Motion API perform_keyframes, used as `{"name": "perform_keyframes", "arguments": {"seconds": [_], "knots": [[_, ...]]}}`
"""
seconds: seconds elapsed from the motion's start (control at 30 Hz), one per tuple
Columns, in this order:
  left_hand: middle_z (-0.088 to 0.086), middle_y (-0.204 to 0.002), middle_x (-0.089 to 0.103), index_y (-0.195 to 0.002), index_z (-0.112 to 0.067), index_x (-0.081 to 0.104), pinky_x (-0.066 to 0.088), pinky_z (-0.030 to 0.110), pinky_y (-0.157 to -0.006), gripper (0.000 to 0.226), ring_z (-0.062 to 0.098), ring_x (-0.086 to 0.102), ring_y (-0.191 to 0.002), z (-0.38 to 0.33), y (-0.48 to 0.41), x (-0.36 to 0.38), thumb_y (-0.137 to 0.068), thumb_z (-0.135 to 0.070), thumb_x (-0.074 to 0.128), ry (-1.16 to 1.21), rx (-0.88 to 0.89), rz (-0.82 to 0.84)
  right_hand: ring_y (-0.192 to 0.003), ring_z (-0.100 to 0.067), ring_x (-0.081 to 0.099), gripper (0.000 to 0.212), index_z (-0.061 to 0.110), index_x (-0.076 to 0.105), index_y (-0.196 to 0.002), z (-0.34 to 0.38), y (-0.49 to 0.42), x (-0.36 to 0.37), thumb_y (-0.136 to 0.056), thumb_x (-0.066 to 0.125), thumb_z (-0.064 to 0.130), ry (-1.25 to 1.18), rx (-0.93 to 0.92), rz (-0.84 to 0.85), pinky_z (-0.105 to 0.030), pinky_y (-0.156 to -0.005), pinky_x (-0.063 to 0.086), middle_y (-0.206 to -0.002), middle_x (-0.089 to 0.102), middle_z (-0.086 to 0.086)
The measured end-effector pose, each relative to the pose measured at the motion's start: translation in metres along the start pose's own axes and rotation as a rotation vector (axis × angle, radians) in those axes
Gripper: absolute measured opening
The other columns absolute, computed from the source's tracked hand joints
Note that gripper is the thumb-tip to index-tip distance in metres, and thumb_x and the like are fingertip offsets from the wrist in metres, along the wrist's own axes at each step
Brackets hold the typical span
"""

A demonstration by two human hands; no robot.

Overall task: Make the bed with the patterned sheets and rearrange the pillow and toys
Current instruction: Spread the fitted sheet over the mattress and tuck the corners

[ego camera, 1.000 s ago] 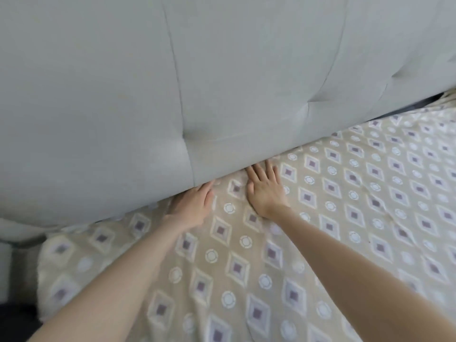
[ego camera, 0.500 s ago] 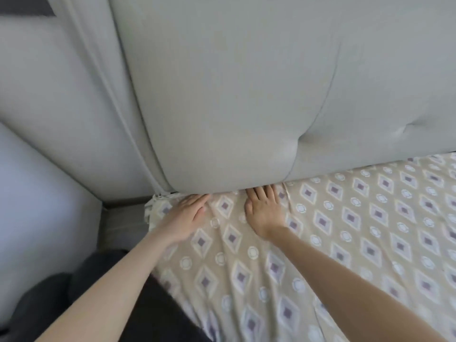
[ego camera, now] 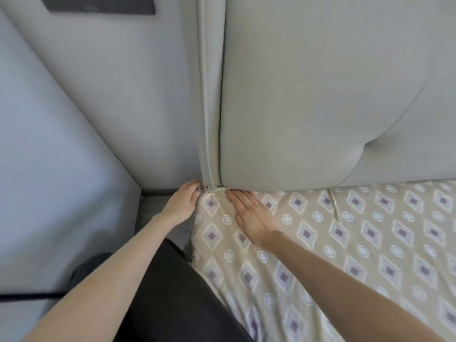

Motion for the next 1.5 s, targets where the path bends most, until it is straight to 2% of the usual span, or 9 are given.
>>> {"name": "perform_keyframes", "arguments": {"seconds": [0.13, 0.23, 0.53, 0.73, 0.87, 1.13, 1.27, 1.37, 1.5], "knots": [[0.013, -0.113, 0.064, -0.113, -0.008, 0.059, 0.042, 0.032, -0.079, 0.028, 0.032, 0.058, -0.107, 0.003, -0.011, 0.008, -0.101, -0.017, 0.036, 0.037, -0.047, -0.034, -0.133, -0.023, 0.039, 0.059, 0.011, 0.033, -0.147, 0.005, -0.009, -0.005, -0.090, 0.045, 0.009, -0.013, 0.052, -0.009, -0.030, -0.110, 0.031, -0.146, 0.042, -0.004], [0.010, -0.105, 0.069, -0.109, -0.012, 0.065, 0.049, 0.037, -0.080, 0.026, 0.030, 0.062, -0.098, 0.009, -0.019, 0.004, -0.099, -0.025, 0.045, -0.015, -0.071, -0.059, -0.127, -0.024, 0.044, 0.062, 0.015, 0.031, -0.146, 0.010, -0.018, -0.009, -0.086, 0.046, 0.009, 0.029, 0.113, 0.045, -0.033, -0.092, 0.046, -0.143, 0.042, -0.002], [0.007, -0.094, 0.070, -0.094, -0.025, 0.073, 0.042, 0.030, -0.066, 0.026, 0.032, 0.063, -0.092, 0.010, -0.032, 0.000, -0.096, -0.031, 0.047, -0.371, 0.014, -0.089, -0.112, -0.030, 0.057, 0.061, 0.012, 0.037, -0.140, 0.020, -0.040, -0.017, -0.081, 0.047, 0.003, 0.172, 0.172, 0.269, -0.037, -0.083, 0.049, -0.138, 0.045, -0.005], [0.006, -0.101, 0.069, -0.101, -0.025, 0.072, 0.051, 0.034, -0.076, 0.026, 0.029, 0.062, -0.095, 0.008, -0.039, -0.009, -0.094, -0.026, 0.048, -0.312, -0.033, 0.077, -0.098, -0.027, 0.061, 0.039, 0.014, 0.060, -0.115, 0.026, -0.048, -0.023, -0.080, 0.047, 0.004, 0.252, 0.179, 0.301, -0.030, -0.068, 0.038, -0.111, 0.063, -0.005], [0.007, -0.105, 0.068, -0.106, -0.020, 0.067, 0.051, 0.040, -0.083, 0.027, 0.029, 0.061, -0.098, 0.006, -0.032, -0.013, -0.097, -0.027, 0.043, -0.246, -0.042, 0.155, -0.097, -0.029, 0.062, 0.048, 0.014, 0.052, -0.127, 0.030, -0.046, -0.026, -0.080, 0.045, 0.003, 0.247, 0.215, 0.350, -0.030, -0.065, 0.035, -0.113, 0.063, -0.006], [0.002, -0.114, 0.065, -0.113, -0.020, 0.062, 0.047, 0.031, -0.079, 0.028, 0.024, 0.060, -0.104, -0.036, -0.014, -0.065, -0.092, -0.024, 0.044, -0.202, -0.136, 0.240, -0.135, -0.022, 0.037, 0.072, 0.037, 0.011, -0.151, 0.039, -0.036, -0.083, -0.092, 0.042, 0.010, -0.017, 0.392, 0.730, -0.039, -0.101, 0.042, -0.153, 0.029, 0.007], [0.008, -0.086, 0.064, -0.088, -0.008, 0.063, 0.047, 0.031, -0.073, 0.029, 0.028, 0.065, -0.092, -0.077, 0.013, -0.101, -0.091, -0.031, 0.045, -0.284, -0.196, 0.531, -0.136, -0.021, 0.035, 0.061, 0.032, 0.028, -0.148, 0.047, -0.023, -0.146, -0.092, 0.037, 0.008, -0.120, 0.461, 0.770, -0.037, -0.106, 0.036, -0.153, 0.028, 0.002], [0.003, -0.066, 0.050, -0.072, -0.010, 0.056, 0.035, 0.027, -0.058, 0.028, 0.020, 0.051, -0.065, -0.125, 0.039, -0.131, -0.091, -0.024, 0.042, -0.275, -0.170, 0.566, -0.139, -0.017, 0.030, 0.053, 0.030, 0.036, -0.143, 0.046, -0.004, -0.198, -0.094, 0.037, 0.013, -0.238, 0.572, 0.718, -0.035, -0.114, 0.025, -0.153, 0.030, 0.007], [0.003, -0.074, 0.046, -0.075, -0.019, 0.045, 0.029, 0.027, -0.061, 0.019, 0.017, 0.041, -0.067, -0.199, 0.067, -0.160, -0.093, -0.022, 0.039, -0.129, -0.084, 0.623, -0.131, -0.018, 0.041, 0.045, 0.029, 0.045, -0.137, 0.035, 0.028, -0.275, -0.094, 0.038, 0.016, -0.395, 0.744, 0.552, -0.031, -0.106, 0.034, -0.143, 0.046, 0.004]]}}
Point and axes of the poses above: each hand's wrist, its own y-axis away from the middle knuckle, its own x-axis out of the palm, z = x × y, the point moved 3 cm from there along -y, towards the middle knuckle
